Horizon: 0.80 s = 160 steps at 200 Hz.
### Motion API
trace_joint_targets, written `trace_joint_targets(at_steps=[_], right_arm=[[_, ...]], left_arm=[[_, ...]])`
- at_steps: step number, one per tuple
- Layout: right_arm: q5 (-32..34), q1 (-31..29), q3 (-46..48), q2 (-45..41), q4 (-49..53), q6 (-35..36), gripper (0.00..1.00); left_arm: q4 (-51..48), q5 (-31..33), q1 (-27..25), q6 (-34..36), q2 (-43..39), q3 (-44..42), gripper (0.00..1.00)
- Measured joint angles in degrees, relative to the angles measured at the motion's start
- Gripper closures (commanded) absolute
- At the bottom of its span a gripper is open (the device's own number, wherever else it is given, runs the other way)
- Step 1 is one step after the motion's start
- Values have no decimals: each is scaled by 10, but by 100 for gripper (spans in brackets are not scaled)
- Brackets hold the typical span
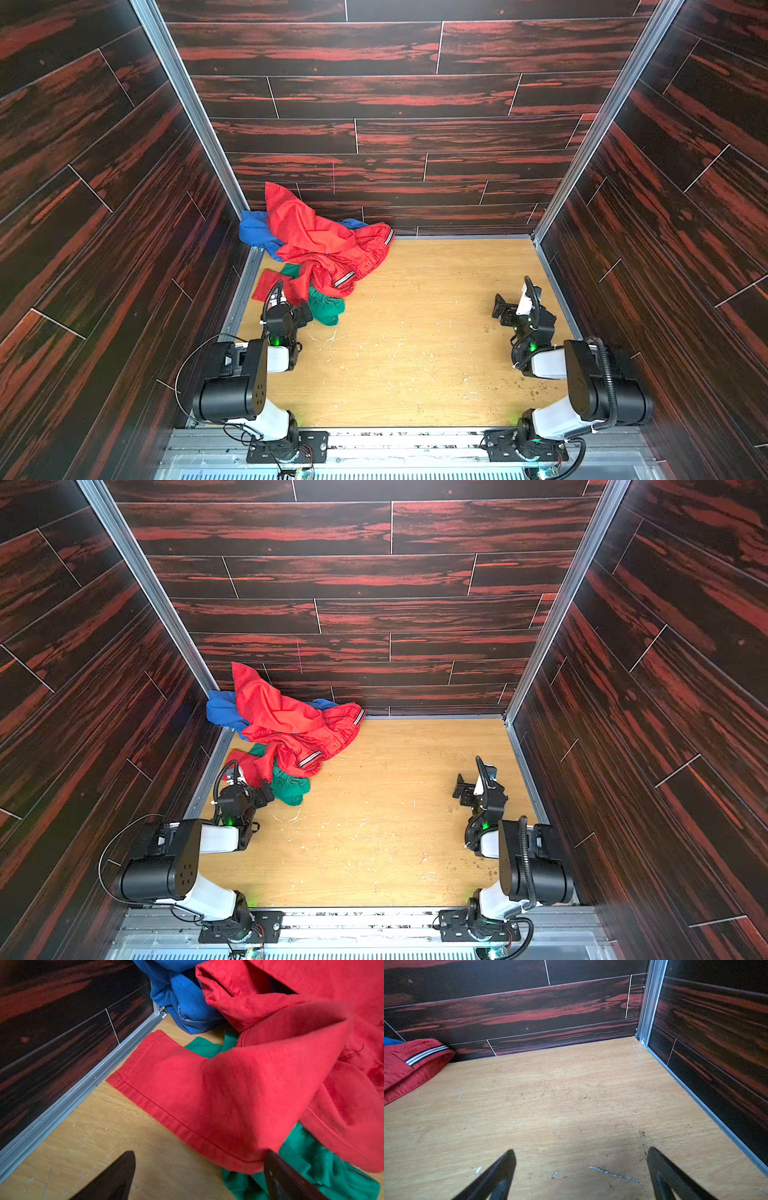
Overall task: Pick out a specific cloth from the pile
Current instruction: 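Move the left gripper to the green cloth while the right gripper advances toward the pile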
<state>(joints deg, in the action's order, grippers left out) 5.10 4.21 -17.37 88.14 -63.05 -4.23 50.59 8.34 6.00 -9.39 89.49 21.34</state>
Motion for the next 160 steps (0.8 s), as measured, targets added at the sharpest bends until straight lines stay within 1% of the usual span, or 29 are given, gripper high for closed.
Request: trace_joint_targets(at_steps=[135, 149, 152, 160], right_arm=[[-2, 0, 0, 0, 0, 2, 1], [-2, 0, 0, 0, 0, 2, 5], [-2, 0, 0, 0, 0, 3, 5], [-2, 0, 0, 0, -1, 3, 5]], left_arm=[[0, 0, 0, 0, 0, 0, 1], [0, 0, 0, 0, 0, 0, 1], [0, 0, 0, 0, 0, 0, 2], [0, -1, 0, 0, 0, 0, 10]])
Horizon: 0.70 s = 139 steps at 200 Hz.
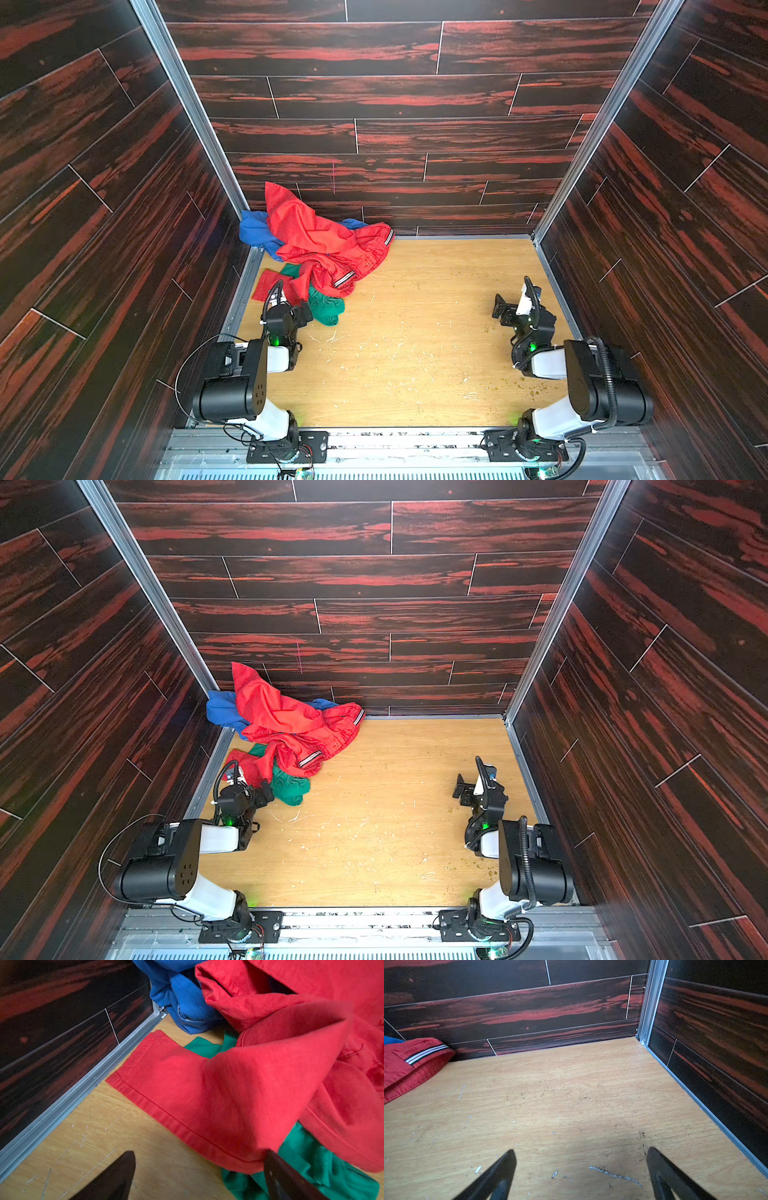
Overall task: Pick out a specific cloth from the pile
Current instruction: 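Move the left gripper to the green cloth while the right gripper advances toward the pile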
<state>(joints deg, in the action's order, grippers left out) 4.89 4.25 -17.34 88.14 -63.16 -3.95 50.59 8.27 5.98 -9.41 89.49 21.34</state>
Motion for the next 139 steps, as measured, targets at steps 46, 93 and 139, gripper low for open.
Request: trace_joint_targets(at_steps=[46, 93, 139], right_arm=[[9, -24, -2, -157, 139, -6, 5], [-17, -103, -220, -241, 393, -54, 9], [-89, -254, -344, -170, 542, -80, 9]], left_arm=[[-79, 16, -15, -10, -117, -16, 26], [-374, 71, -50, -94, -355, 71, 50], [-560, -26, -61, -178, -322, 113, 61]])
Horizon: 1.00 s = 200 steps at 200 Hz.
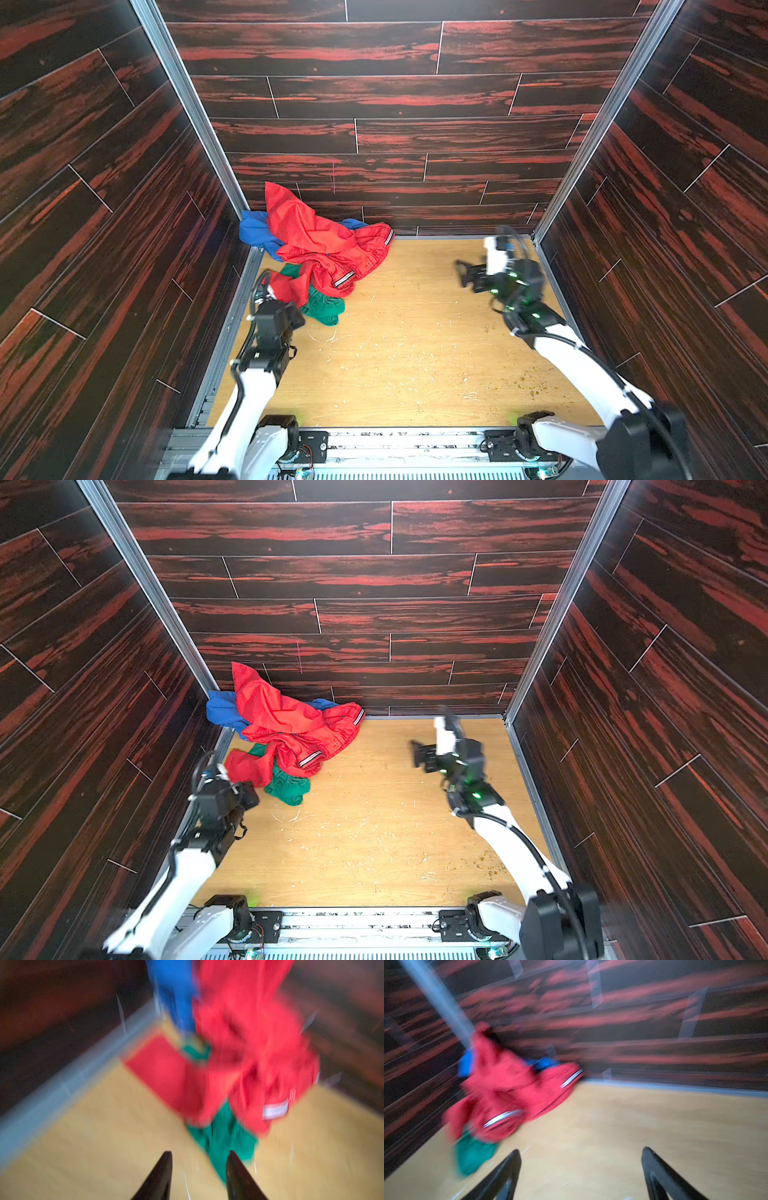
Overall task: Pick out a specific cloth from the pile
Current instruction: 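Move the left gripper to the green cloth while the right gripper advances toward the pile, then close the left gripper on the green cloth edge under the red trousers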
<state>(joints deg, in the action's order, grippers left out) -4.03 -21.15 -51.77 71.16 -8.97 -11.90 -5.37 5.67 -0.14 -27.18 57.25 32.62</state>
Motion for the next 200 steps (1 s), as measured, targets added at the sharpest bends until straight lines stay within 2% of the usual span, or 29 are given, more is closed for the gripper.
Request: trace_joint_targets(at_steps=[33, 54, 75, 142, 200], right_arm=[[-36, -89, -10, 64, 21, -34, 9], [-51, -123, -5, 90, 21, -58, 9], [-58, -132, 3, 95, 20, -76, 9], [-42, -133, 5, 95, 41, -49, 9], [-33, -133, 5, 95, 55, -36, 9]], left_arm=[[-50, -102, -7, -47, 176, 62, 61], [-54, -137, -12, -68, 225, 72, 61], [-63, -149, -23, -80, 267, 96, 60], [-62, -134, -72, -110, 318, 134, 60], [-93, -106, -92, -136, 320, 138, 60]])
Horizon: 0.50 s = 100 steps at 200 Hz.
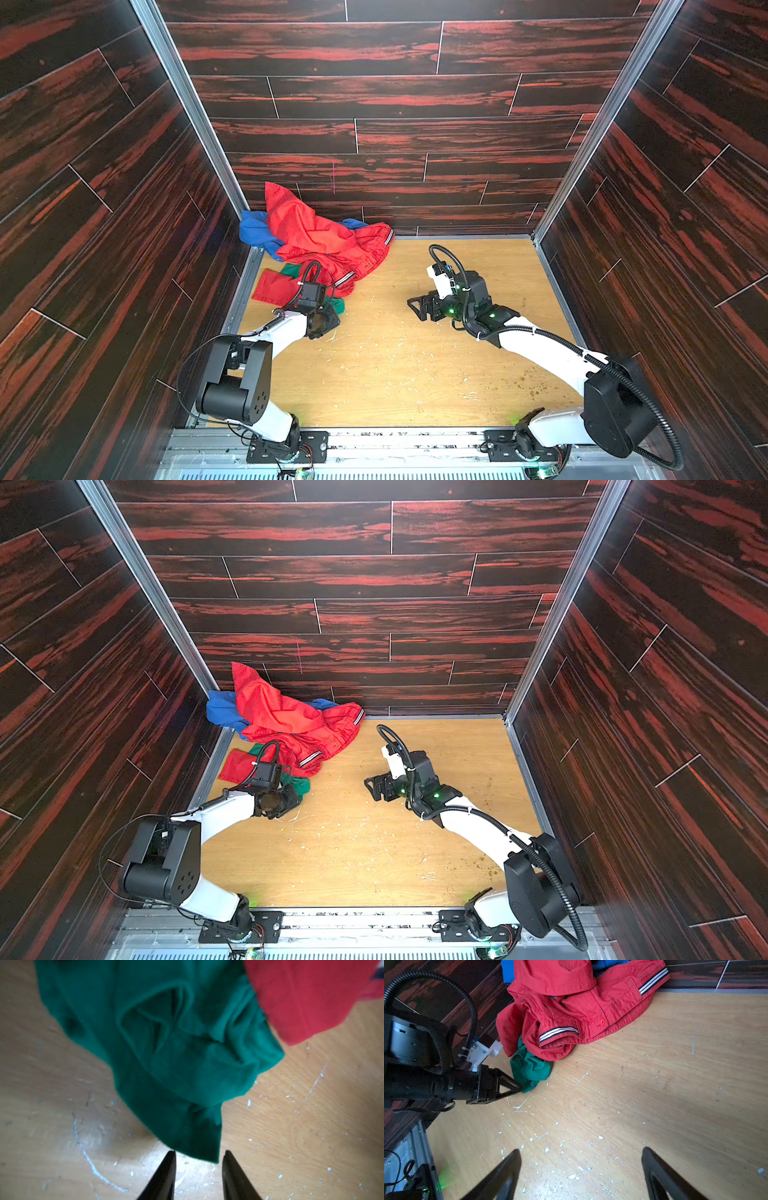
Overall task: Pick out a specific cloth from the pile
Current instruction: 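Close the left gripper on the green cloth edge under the red trousers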
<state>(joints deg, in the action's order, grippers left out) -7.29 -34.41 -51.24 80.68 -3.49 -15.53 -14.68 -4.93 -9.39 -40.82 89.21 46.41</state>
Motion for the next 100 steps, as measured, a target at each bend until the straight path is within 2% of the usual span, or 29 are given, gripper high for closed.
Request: trace_joint_targets(at_steps=[75, 84, 100], right_arm=[[-6, 0, 0, 2, -4, -4, 9], [-7, 0, 0, 2, -4, -4, 9], [-7, 0, 0, 2, -4, -4, 9]], left_arm=[[-11, 19, -7, -12, 45, 29, 59], [-10, 21, -7, -14, 53, 35, 65], [-2, 23, -7, -22, 66, 41, 83]])
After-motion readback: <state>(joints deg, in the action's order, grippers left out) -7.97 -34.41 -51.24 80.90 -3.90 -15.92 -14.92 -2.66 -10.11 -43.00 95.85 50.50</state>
